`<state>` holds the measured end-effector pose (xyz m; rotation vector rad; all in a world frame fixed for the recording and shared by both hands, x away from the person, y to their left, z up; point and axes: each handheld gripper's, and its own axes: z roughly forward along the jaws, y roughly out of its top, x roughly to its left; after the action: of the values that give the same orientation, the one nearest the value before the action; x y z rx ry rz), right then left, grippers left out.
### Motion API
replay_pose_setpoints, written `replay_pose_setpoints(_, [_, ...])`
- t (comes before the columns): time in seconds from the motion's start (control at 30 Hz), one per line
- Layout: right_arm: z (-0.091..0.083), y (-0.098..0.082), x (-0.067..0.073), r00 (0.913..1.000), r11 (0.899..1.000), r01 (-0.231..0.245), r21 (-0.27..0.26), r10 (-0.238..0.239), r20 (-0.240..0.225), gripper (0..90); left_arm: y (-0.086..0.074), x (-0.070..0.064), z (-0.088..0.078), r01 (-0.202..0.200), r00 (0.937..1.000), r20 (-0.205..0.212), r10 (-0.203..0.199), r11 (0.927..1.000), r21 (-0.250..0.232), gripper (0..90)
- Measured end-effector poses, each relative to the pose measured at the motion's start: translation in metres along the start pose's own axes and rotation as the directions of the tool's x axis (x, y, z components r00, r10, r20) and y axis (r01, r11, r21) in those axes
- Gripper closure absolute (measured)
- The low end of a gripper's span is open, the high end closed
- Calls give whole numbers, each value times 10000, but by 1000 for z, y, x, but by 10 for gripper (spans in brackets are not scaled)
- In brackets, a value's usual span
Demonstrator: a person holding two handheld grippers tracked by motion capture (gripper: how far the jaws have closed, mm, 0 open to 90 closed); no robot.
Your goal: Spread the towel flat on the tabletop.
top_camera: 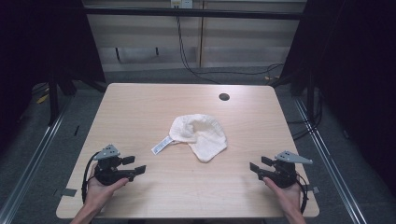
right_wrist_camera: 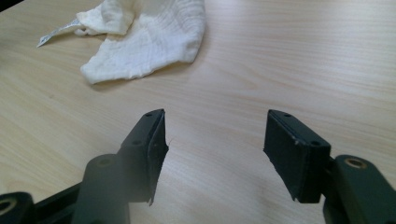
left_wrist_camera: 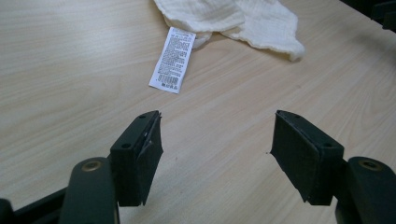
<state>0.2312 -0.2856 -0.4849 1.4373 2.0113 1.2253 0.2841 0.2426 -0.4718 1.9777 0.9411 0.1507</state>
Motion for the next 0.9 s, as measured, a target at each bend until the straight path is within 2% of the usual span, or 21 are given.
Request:
replay_pose_setpoints(0.13, [3, 0, 2, 9995, 9997, 163, 190, -168, 254, 362, 1, -2, 0, -106, 9999, 7, 106, 9999, -48, 339])
replay_pose_setpoints(0.23, [2, 0, 3, 9997, 9998, 202, 48, -203, 162, 378, 0, -2, 0, -177, 9998, -27, 177, 9998, -21, 338])
replay_pose_setpoints(0.37, [3, -1, 5, 9998, 9999, 156, 54, -155, -128, 382, 1, -1, 0, -202, 9998, -80, 202, 9998, 21, 337])
replay_pose_setpoints(0.4, [4, -1, 6, 9995, 9992, 157, 364, -146, -294, 399, 1, -1, 0, -233, 9997, -20, 233, 9997, 5, 337])
replay_pose_setpoints(0.47, [5, -2, 7, 9984, 9977, 202, 641, -167, -548, 412, 1, -3, 0, -285, 9995, 132, 285, 9996, 17, 337])
replay_pose_setpoints(0.5, [5, -2, 7, 9984, 9977, 202, 641, -167, -548, 412, 1, -3, 0, -285, 9995, 132, 285, 9996, 17, 340])
replay_pose_setpoints(0.53, [4, 0, 10, 9972, 9977, 311, 608, -269, -697, 420, 0, -7, -1, -477, 9983, 326, 476, 9989, 25, 346])
replay_pose_setpoints(0.67, [2, 5, 17, 9951, 9980, 431, 461, -388, -906, 417, 0, -10, -4, -560, 9974, 434, 566, 9983, -150, 348])
replay_pose_setpoints(0.7, [2, 5, 17, 9951, 9980, 431, 461, -388, -906, 417, 0, -10, -4, -563, 9974, 439, 569, 9983, -166, 348])
replay_pose_setpoints(0.77, [5, 6, 20, 9921, 9965, 616, 562, -550, -1129, 417, 0, -6, -5, -217, 9988, 443, 227, 9995, -233, 347])
replay_pose_setpoints(0.9, [11, 8, 23, 9887, 9944, 700, 789, -586, -1379, 428, 0, -2, -5, -95, 9997, 237, 100, 9998, -200, 338])
